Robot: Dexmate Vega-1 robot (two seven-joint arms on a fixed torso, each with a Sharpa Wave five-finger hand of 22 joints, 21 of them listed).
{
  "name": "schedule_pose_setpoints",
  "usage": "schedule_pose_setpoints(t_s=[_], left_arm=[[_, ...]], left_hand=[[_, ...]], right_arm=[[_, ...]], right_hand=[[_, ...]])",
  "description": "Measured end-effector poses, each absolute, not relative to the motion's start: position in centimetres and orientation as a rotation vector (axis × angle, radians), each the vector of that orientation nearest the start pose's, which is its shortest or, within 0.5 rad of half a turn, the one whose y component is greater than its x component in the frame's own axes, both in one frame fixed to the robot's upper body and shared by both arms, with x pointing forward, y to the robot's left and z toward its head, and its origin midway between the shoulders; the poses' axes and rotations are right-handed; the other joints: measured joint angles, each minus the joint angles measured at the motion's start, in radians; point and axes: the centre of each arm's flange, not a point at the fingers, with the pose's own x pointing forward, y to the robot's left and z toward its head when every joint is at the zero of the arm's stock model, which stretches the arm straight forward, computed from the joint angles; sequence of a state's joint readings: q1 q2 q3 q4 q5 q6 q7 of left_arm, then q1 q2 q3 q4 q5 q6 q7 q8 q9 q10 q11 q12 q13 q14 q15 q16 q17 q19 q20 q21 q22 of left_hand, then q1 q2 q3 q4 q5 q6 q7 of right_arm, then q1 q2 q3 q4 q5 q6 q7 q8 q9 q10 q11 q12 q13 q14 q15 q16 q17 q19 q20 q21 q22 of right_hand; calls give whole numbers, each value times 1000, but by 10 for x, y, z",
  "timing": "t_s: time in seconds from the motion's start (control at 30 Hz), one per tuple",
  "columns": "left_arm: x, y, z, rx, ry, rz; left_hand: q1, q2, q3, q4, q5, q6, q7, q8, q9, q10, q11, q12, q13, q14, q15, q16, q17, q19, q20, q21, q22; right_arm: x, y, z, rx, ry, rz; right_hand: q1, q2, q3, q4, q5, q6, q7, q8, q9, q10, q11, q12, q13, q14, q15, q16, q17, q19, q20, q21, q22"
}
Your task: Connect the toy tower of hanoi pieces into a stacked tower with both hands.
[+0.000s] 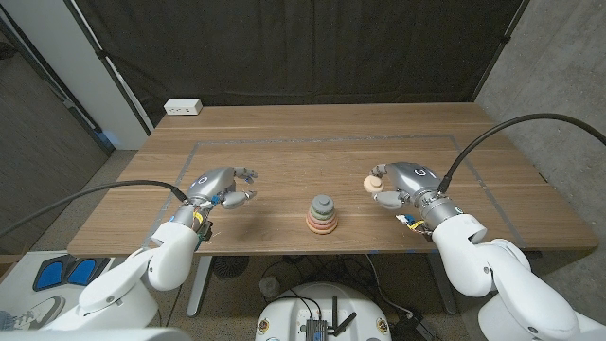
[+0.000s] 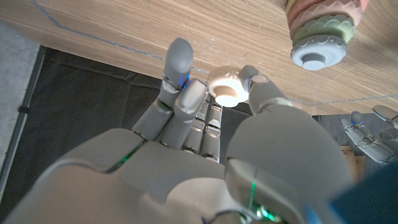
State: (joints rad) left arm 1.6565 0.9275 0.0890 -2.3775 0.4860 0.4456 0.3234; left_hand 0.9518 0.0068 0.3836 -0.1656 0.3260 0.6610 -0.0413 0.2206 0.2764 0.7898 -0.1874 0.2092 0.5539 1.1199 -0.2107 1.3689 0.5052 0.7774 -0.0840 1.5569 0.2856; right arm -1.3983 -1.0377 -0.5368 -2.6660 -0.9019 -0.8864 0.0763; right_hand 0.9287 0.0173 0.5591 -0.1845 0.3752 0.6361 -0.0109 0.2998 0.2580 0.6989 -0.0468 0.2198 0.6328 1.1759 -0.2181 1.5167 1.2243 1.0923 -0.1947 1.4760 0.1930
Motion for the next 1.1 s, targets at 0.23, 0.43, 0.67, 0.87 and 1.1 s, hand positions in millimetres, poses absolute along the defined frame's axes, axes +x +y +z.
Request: schedule_pose_setpoints(t_s=[0.23, 0.43, 0.67, 0.87, 1.1], left_arm=[[422, 274, -73, 1210, -580, 234], [422, 275, -76, 1204, -583, 235], [422, 278, -79, 1193, -592, 243], [423, 282, -82, 1180, -599, 257], [422, 285, -85, 1174, -599, 270]], left_hand=[[0, 0, 0, 0, 0, 1, -1, 0, 0, 5, -2, 0, 0, 0, 0, 8, 3, 0, 0, 0, 0], [0, 0, 0, 0, 0, 1, -1, 0, 0, 5, -2, 0, 0, 0, 0, 8, 3, 0, 0, 0, 2], [0, 0, 0, 0, 0, 1, -2, 0, 0, 6, -1, 0, 0, 0, 0, 8, 3, 0, 0, 0, 2], [0, 0, 4, -4, 0, 2, -2, 0, 0, 7, 0, 0, 0, 0, 0, 8, 3, 0, 0, 0, 2], [0, 0, 4, -4, 0, 3, -3, 0, 0, 7, 0, 0, 0, 0, 0, 8, 0, 0, 0, 0, 2]], right_arm=[[376, -170, -52, -1471, -535, -61], [379, -164, -47, -1477, -555, -28], [380, -157, -45, -1483, -564, 10], [383, -151, -43, -1481, -567, 32], [386, -145, -43, -1479, -570, 60]], right_hand=[[0, 0, 0, 0, -1, 0, 0, 0, 0, 0, 0, 0, 6, 0, 0, 4, 0, 0, 0, 0, 0], [0, 0, 0, 0, -1, 0, 0, 0, 0, 2, 2, 0, 6, 0, 0, 4, 0, 0, 0, 0, 0], [0, 0, 0, 0, 2, 0, 0, -1, 0, 2, 2, 0, 6, 0, 0, 4, 0, 0, 0, 0, 0], [0, 0, 0, 0, 2, 0, 0, -2, 0, 2, 2, -3, 5, 0, 0, 4, 0, 0, 0, 0, 0], [0, 0, 0, 0, 2, 6, 6, -6, 0, 7, 7, -8, 5, 0, 0, 4, 0, 0, 0, 0, 0]])
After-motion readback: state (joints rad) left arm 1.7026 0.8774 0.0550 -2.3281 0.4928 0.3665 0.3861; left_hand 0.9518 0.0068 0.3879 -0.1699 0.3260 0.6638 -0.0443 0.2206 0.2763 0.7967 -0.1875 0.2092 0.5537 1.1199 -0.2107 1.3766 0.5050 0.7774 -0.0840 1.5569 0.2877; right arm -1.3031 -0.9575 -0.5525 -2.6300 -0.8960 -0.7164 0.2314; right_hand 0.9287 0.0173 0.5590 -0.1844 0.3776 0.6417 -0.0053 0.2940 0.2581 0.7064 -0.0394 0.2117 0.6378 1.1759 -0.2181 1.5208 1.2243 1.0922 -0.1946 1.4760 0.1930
